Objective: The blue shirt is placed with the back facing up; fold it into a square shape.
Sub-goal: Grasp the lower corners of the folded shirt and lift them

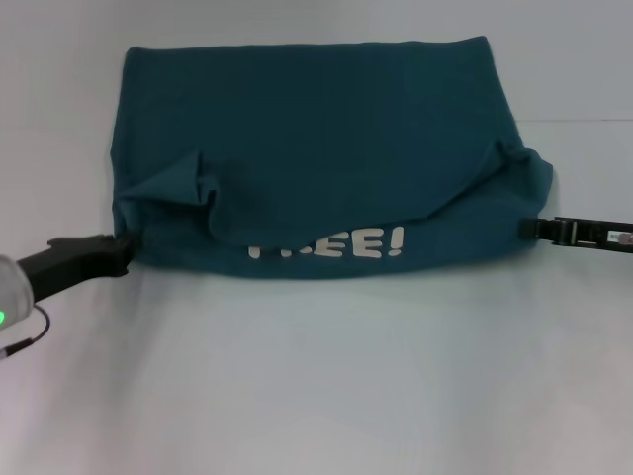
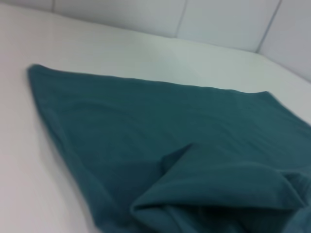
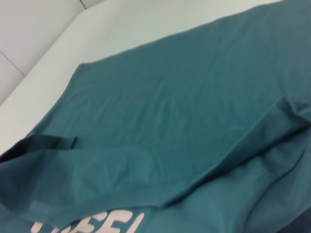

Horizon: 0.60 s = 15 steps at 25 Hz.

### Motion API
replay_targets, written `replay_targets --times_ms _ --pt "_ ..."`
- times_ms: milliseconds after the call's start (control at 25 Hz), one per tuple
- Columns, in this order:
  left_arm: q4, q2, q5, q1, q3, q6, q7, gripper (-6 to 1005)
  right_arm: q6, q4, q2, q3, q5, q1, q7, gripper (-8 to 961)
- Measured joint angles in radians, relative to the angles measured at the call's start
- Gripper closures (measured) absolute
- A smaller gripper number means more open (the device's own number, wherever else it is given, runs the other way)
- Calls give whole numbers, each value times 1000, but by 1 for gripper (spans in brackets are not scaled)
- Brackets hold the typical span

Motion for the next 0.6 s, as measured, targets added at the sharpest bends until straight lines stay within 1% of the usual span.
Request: replay_targets --times_ms 240,400,600 --pt "77 3 31 63 -16 156 -112 980 -84 -66 -9 32 0 -40 -41 884" --pt "94 5 49 87 -52 243 -143 981 -141 -86 -23 56 0 -71 -72 881" --pt "97 8 51 101 -104 362 -145 980 -232 -88 -33 109 0 -104 -152 878"
